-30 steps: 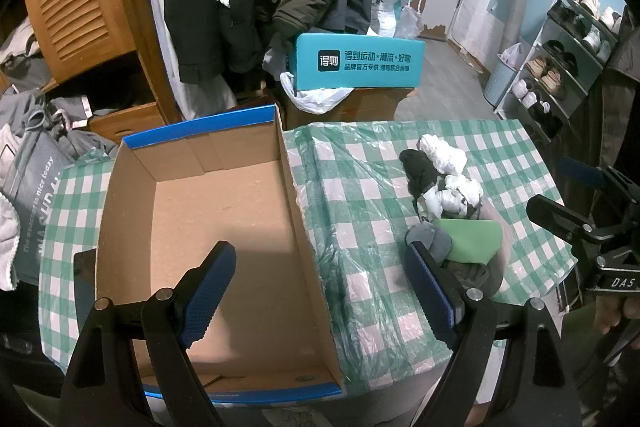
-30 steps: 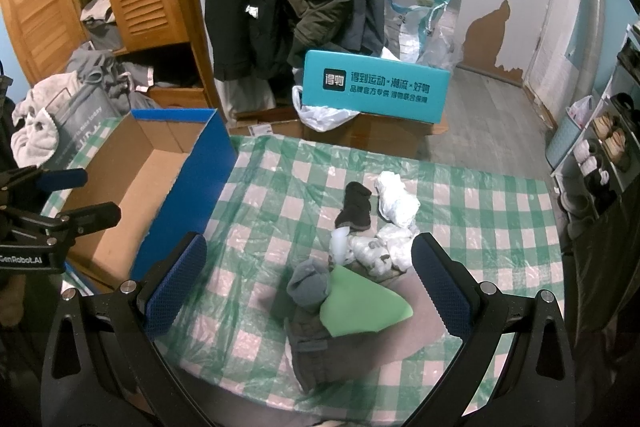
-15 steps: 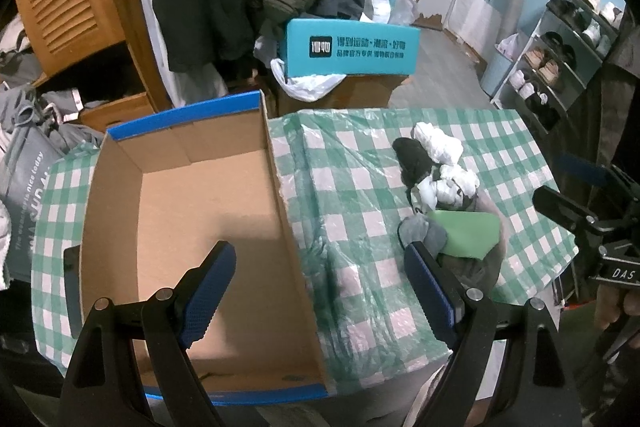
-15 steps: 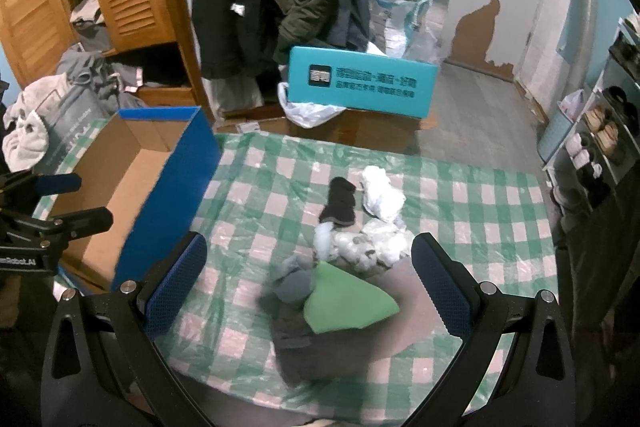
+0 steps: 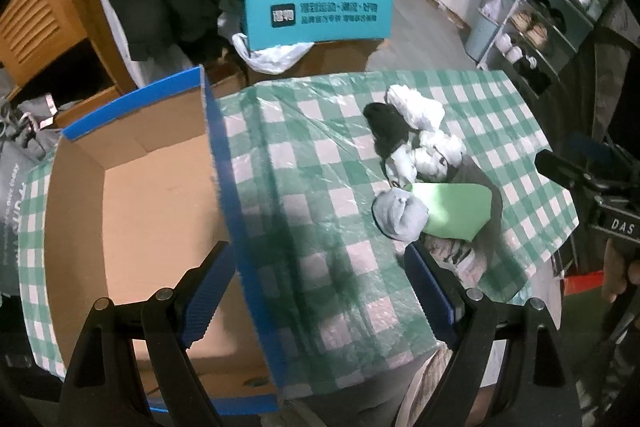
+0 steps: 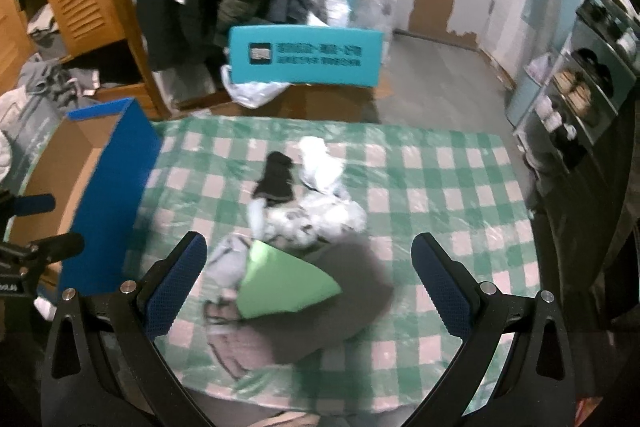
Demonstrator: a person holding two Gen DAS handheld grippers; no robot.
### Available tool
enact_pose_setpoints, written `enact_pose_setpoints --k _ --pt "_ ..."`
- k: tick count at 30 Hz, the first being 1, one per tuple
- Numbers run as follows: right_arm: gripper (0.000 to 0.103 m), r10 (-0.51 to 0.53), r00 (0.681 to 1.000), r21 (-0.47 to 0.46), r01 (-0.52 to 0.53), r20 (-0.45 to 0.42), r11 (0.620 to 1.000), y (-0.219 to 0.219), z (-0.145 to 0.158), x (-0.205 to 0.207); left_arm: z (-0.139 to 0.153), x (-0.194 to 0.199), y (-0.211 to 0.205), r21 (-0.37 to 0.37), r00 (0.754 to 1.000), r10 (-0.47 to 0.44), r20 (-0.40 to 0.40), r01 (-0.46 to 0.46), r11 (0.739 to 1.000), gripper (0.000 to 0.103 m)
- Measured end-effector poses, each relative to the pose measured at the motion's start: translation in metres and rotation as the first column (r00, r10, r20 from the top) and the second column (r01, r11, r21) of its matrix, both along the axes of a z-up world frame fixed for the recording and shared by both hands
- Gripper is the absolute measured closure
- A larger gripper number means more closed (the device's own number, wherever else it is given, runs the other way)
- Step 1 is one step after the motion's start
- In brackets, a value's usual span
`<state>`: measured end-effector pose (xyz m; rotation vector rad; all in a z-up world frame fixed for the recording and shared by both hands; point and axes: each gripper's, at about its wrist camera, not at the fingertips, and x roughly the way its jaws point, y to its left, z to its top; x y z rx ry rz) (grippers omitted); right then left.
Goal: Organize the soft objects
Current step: 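Grasp the light green cloth with the right gripper while the left gripper approaches the grey sock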
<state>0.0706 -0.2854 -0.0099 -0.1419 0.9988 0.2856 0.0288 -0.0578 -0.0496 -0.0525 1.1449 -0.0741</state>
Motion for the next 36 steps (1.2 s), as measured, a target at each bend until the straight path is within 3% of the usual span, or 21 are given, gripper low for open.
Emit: enact_pose_setpoints --k 17,36 --pt "0.002 -0.101 0.980 0.052 0.112 -0.174 0.992 -0.043 -0.044 0.010 -0.050 0.028 -0.046 0.019 0.988 -0.086 -0.125 0.090 0.996 0.016" --pt "0.002 0.009 0.969 0.045 0.002 -0.247 0.999 -0.003 -0.091 0.014 -0.098 0.055 -0.071 0.020 0.972 -0.122 -0.201 0.129 0.991 0.016"
